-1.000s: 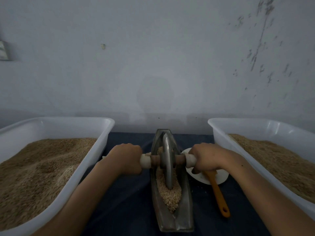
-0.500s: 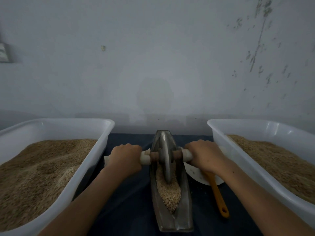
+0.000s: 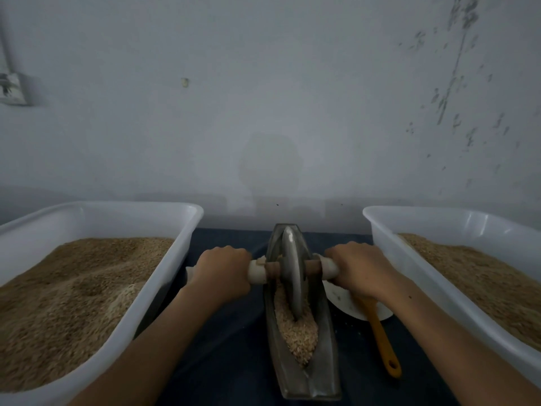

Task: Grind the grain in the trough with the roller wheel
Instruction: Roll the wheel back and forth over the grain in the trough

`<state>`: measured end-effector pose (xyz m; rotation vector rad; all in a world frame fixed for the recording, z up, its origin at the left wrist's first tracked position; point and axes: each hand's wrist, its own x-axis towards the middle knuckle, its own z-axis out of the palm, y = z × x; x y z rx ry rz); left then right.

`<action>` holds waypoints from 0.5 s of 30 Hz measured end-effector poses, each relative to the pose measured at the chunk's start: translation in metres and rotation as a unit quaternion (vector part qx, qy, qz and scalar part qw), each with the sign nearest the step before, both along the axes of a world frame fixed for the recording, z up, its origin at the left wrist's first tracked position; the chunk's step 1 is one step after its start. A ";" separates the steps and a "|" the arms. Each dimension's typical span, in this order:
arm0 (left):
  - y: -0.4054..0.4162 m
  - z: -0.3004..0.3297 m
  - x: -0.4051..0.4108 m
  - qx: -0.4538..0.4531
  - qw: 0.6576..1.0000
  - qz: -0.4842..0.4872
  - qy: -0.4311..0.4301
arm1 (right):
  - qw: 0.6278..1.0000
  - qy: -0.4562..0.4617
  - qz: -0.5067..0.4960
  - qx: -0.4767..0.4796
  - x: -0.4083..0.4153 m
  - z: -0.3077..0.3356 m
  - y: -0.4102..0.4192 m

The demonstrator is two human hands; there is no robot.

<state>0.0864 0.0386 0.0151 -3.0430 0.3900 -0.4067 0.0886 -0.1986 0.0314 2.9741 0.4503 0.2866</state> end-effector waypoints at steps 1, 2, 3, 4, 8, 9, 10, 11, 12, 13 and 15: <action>-0.001 -0.001 0.001 -0.002 1.000 0.002 -0.011 | 1.000 -0.013 0.000 0.008 0.001 -0.002 0.000; -0.001 -0.001 0.001 -0.004 1.000 0.004 -0.019 | 1.000 -0.018 0.000 0.017 0.001 -0.003 0.000; -0.002 -0.002 0.002 -0.005 1.000 0.006 -0.022 | 1.000 -0.019 0.000 0.024 0.001 -0.003 0.000; -0.002 -0.002 0.002 -0.005 1.000 0.007 -0.022 | 0.999 -0.020 0.003 0.026 0.001 -0.003 0.000; 0.000 0.001 0.001 -0.005 1.000 0.009 0.022 | 1.000 -0.012 0.014 0.009 -0.002 0.001 -0.001; 0.000 0.002 0.001 -0.005 0.999 0.009 0.040 | 1.000 0.000 0.016 0.003 -0.003 0.003 0.000; 0.000 0.003 0.000 -0.004 0.998 0.010 0.058 | 1.000 0.016 0.015 -0.004 -0.003 0.005 0.000; 0.000 0.004 0.000 -0.001 0.997 0.010 0.071 | 0.999 0.033 0.014 -0.010 -0.003 0.007 0.001; 0.000 0.005 -0.001 0.003 0.997 0.011 0.079 | 0.999 0.051 0.010 -0.014 -0.003 0.008 0.001; 0.000 0.005 -0.002 0.007 0.996 0.011 0.084 | 0.997 0.068 0.008 -0.016 -0.003 0.009 0.000; -0.002 0.007 -0.003 0.019 0.996 0.011 0.082 | 0.995 0.102 0.006 -0.009 -0.003 0.009 -0.003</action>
